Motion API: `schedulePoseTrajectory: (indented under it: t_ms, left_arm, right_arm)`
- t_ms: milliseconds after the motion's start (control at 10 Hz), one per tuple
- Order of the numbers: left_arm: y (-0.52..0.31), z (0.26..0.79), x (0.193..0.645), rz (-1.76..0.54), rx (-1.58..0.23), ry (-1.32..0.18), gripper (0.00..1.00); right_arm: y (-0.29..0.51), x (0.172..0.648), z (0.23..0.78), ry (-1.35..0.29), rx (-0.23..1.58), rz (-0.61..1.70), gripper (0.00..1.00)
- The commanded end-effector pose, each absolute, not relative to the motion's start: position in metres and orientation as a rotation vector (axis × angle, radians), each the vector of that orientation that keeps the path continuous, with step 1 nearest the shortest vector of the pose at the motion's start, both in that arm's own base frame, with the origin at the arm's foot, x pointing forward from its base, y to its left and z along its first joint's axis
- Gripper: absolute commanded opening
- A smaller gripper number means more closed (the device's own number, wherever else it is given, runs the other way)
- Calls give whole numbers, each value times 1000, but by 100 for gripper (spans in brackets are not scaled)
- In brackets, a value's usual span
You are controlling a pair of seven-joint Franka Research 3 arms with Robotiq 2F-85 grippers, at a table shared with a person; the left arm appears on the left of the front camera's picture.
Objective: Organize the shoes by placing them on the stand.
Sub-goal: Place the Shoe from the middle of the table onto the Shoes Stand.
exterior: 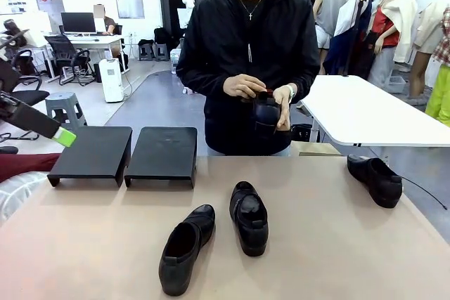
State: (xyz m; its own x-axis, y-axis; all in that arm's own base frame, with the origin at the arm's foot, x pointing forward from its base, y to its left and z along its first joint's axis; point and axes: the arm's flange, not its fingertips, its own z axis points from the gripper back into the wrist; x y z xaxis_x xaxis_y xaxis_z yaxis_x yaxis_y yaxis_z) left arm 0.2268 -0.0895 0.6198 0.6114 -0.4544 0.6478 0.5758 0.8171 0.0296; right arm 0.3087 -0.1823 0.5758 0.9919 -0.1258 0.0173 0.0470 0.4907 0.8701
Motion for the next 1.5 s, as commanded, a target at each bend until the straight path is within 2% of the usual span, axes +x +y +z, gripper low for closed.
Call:
schedulePoseTrajectory:
  t_ms: [0, 100, 200, 500, 600, 700, 800, 1000, 1400]
  left_arm:
    - [-182, 624, 252, -743, -139, -564, 100]
    - [-232, 605, 260, -860, -157, -480, 96]
    - [-279, 579, 266, -869, -111, -402, 96]
    - [-348, 528, 272, -851, -43, -277, 96]
    - [-325, 532, 247, -888, -111, -352, 96]
    - [-325, 532, 247, -888, -111, -352, 96]
    - [-352, 510, 261, -890, -95, -291, 96]
    - [-357, 476, 269, -858, -149, -278, 96]
    - [-361, 404, 287, -717, -97, -200, 96]
  right_arm:
    - [-181, 308, 582, -74, 1067, -117, 100]
    - [-181, 308, 582, -74, 1067, -117, 100]
    - [-181, 308, 582, -74, 1067, -117, 100]
    - [-181, 308, 582, -74, 1067, -117, 100]
    - [-181, 308, 582, -74, 1067, -117, 100]
    - [-181, 308, 582, -74, 1067, -117, 100]
    - [-181, 308, 582, -74, 1067, -117, 100]
    - [-181, 308, 582, -74, 1067, -117, 100]
    - [-181, 308, 582, -74, 1067, -117, 100]
